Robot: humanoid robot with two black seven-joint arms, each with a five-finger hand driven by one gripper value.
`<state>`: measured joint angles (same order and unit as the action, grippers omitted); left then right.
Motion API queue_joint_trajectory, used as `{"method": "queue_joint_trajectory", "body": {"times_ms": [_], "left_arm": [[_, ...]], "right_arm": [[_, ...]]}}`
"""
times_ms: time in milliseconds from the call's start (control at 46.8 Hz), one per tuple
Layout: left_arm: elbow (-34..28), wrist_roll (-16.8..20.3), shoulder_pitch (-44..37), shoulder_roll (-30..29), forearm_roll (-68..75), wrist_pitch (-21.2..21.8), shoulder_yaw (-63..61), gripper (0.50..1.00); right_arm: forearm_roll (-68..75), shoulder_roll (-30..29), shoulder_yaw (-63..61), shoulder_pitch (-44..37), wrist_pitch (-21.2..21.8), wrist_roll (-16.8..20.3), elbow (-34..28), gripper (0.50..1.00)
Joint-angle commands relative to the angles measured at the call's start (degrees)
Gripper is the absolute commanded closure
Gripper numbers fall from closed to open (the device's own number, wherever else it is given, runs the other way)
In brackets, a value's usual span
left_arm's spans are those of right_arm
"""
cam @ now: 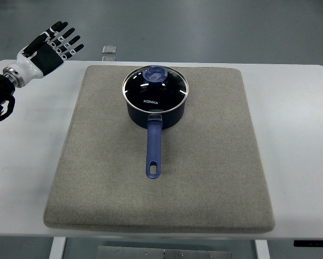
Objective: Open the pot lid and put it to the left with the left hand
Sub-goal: 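Raise the left hand and move it toward the pot, then reach the left hand over the glass lid toward its blue knob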
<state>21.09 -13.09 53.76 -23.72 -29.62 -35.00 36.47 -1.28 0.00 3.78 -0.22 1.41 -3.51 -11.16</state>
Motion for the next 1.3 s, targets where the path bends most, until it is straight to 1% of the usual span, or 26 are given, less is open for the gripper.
{"method": "queue_joint_trajectory", "body": {"times_ms": [0, 214, 342, 385, 556, 663, 812, 855, 1026, 1133, 1219, 1283], "left_arm": [[0.00, 0.00, 0.03, -0.01, 0.00, 0.00, 0.09, 0.508], [-0.09, 0.08, 0.38, -0.10, 1.05, 0.00, -0.26, 0.508], [0.09, 0.35, 0.64, -0.10, 7.89, 0.00, 0.26, 0.510], [0.09, 0.96, 1.17, -0.10, 10.09, 0.00, 0.62, 0.510], [0.00, 4.56, 1.79, -0.10, 16.95, 0.00, 2.11, 0.512], [0.18, 7.28, 3.02, -0.19, 24.68, 0.00, 2.11, 0.514], [0.44, 12.73, 4.60, -0.45, 37.77, 0.00, 2.11, 0.514], [0.70, 13.79, 4.95, -0.45, 41.20, 0.00, 2.11, 0.514], [2.81, 16.08, 5.22, -0.98, 53.51, 0.00, 2.29, 0.514], [4.39, 18.62, 5.39, -1.68, 60.19, 0.00, 2.37, 0.514], [7.38, 20.21, 6.70, -3.08, 67.74, 0.00, 2.29, 0.514], [8.52, 21.96, 7.76, -3.88, 72.23, 0.00, 2.38, 0.516]], "right_arm": [[0.05, 0.00, 0.00, -0.05, 0.00, 0.00, 0.00, 0.583], [0.05, 0.00, 0.00, -0.05, 0.00, 0.00, 0.00, 0.583], [-0.04, 0.00, 0.00, -0.05, 0.00, 0.00, 0.00, 0.583], [-0.04, 0.00, 0.00, -0.05, 0.00, 0.00, 0.00, 0.583], [0.05, 0.00, 0.00, -0.05, 0.00, 0.00, 0.00, 0.583], [-0.04, 0.00, 0.00, -0.05, 0.00, 0.00, 0.00, 0.583], [0.05, 0.00, 0.00, -0.05, 0.00, 0.09, 0.00, 0.583], [0.05, 0.00, 0.00, -0.05, 0.00, 0.00, 0.00, 0.583], [-0.04, 0.00, 0.00, -0.05, 0.00, 0.00, 0.00, 0.583], [0.05, 0.00, 0.00, -0.05, 0.00, 0.00, 0.00, 0.583], [-0.04, 0.00, 0.00, -0.05, 0.00, 0.00, 0.00, 0.583], [0.05, 0.00, 0.00, -0.05, 0.00, 0.00, 0.00, 0.583]]}}
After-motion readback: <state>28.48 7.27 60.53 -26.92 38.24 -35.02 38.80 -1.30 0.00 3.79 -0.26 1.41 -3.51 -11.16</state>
